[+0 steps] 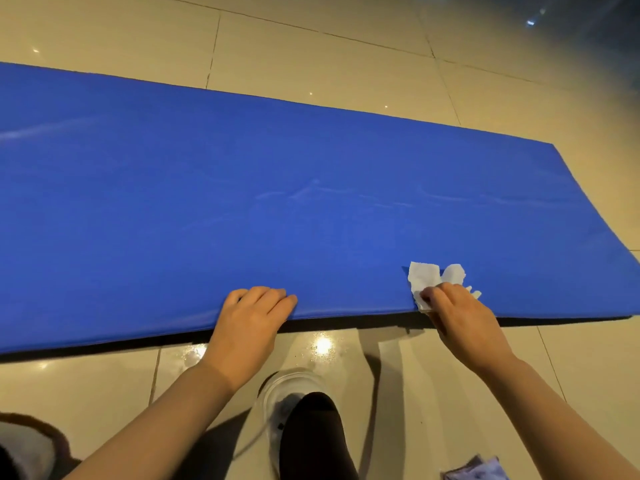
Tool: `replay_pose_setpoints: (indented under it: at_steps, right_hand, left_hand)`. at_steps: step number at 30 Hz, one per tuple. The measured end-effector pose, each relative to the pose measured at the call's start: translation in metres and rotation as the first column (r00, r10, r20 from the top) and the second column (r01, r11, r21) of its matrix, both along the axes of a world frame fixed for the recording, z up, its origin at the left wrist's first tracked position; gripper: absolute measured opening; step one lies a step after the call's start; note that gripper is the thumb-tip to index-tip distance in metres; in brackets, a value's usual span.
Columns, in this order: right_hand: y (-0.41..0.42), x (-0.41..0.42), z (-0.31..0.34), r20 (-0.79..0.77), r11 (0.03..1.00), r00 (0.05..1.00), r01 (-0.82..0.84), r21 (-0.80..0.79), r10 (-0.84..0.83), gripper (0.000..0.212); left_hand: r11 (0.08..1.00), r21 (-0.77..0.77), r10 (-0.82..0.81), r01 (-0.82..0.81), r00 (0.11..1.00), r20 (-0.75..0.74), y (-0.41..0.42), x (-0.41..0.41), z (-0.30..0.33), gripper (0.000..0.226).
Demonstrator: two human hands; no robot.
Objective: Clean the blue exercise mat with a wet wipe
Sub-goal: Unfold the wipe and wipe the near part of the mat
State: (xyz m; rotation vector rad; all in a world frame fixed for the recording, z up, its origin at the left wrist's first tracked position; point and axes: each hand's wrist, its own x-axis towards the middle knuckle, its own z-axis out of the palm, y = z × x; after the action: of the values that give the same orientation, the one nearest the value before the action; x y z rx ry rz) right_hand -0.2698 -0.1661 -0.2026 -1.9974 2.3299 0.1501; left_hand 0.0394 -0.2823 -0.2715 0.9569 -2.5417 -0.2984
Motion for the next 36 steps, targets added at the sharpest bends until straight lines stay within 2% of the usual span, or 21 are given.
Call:
replay_pose_setpoints:
  at_steps: [2,4,5,7,9,12,13,15,17,18,20,22,23,25,27,30,34,36]
  right_hand:
    - [0.001,0.001,-0.012,0.023,0.993,1.000,0.007,0.121,-0.010,0.029]
    - [-0.003,0.001,-0.029,0.064,0.968,0.988,0.123,0.220,-0.140,0.012]
    - [-0.006,0.003,-0.036,0.129,0.955,0.964,0.203,0.218,-0.234,0.013]
    - [-0.015,0.010,-0.050,0.295,0.910,0.861,0.377,0.173,-0.413,0.029]
    - [-0.030,0.019,-0.056,0.434,0.846,0.732,0.505,0.170,-0.525,0.030]
    - [-0.054,0.034,-0.045,0.587,0.800,0.613,0.591,0.104,-0.529,0.024]
    - [-0.061,0.038,-0.037,0.621,0.805,0.614,0.592,0.044,-0.486,0.023]
    - [-0.073,0.049,-0.024,0.649,0.842,0.668,0.533,-0.077,-0.364,0.022]
    - [-0.081,0.067,-0.014,0.653,0.912,0.720,0.395,-0.108,-0.235,0.019]
    - [-0.084,0.078,-0.014,0.645,0.951,0.744,0.297,-0.082,-0.176,0.021]
    - [-0.088,0.099,-0.027,0.631,0.995,0.769,0.067,0.079,-0.102,0.028]
    - [-0.086,0.119,-0.045,0.636,0.952,0.768,-0.132,0.277,-0.079,0.042]
    - [-0.084,0.127,-0.054,0.634,0.929,0.770,-0.178,0.325,-0.075,0.048]
    - [-0.082,0.136,-0.066,0.629,0.941,0.772,-0.140,0.309,-0.092,0.049]
    - [-0.079,0.139,-0.074,0.603,0.977,0.788,-0.005,0.215,-0.129,0.040]
    - [-0.071,0.133,-0.084,0.467,0.979,0.861,0.183,0.090,-0.203,0.022]
    - [-0.053,0.122,-0.099,0.406,0.967,0.879,0.243,0.071,-0.251,0.026]
    - [-0.045,0.122,-0.102,0.416,0.976,0.884,0.209,0.054,-0.213,0.016]
  left_hand:
    - [0.998,0.065,-0.022,0.019,0.998,0.055,0.005,0.002,-0.013,0.069]
    - [0.991,0.127,-0.062,0.039,0.980,0.186,0.008,0.004,-0.027,0.052]
    - [0.988,0.153,-0.071,0.031,0.963,0.260,0.009,0.006,-0.032,0.049]
    - [0.985,0.172,-0.044,-0.014,0.943,0.330,0.009,0.017,-0.043,0.062]
    - [0.977,0.187,0.035,-0.106,0.937,0.349,0.002,0.034,-0.050,0.073]
    - [0.902,0.236,0.250,-0.361,0.884,0.395,-0.012,0.057,-0.045,0.055]
    - [0.844,0.273,0.306,-0.461,0.833,0.462,-0.018,0.063,-0.043,0.055]
    - [0.735,0.356,0.259,-0.577,0.724,0.639,-0.024,0.074,-0.043,0.066]
    - [0.740,0.338,0.199,-0.581,0.670,0.715,-0.020,0.078,-0.049,0.069]
    - [0.760,0.314,0.199,-0.569,0.663,0.721,-0.016,0.076,-0.051,0.069]
    - [0.759,0.302,0.206,-0.577,0.652,0.730,-0.012,0.073,-0.052,0.069]
    - [0.741,0.318,0.204,-0.592,0.648,0.734,-0.011,0.072,-0.053,0.068]
    - [0.745,0.314,0.201,-0.589,0.647,0.736,-0.011,0.072,-0.054,0.068]
    - [0.750,0.320,0.199,-0.579,0.659,0.725,-0.013,0.073,-0.056,0.067]
    - [0.758,0.301,0.197,-0.579,0.643,0.740,-0.011,0.075,-0.056,0.067]
    - [0.774,0.286,0.191,-0.565,0.639,0.745,-0.009,0.074,-0.055,0.066]
    - [0.758,0.296,0.179,-0.581,0.622,0.763,-0.014,0.072,-0.051,0.067]
    - [0.795,0.328,0.207,-0.510,0.737,0.644,-0.013,0.066,-0.047,0.061]
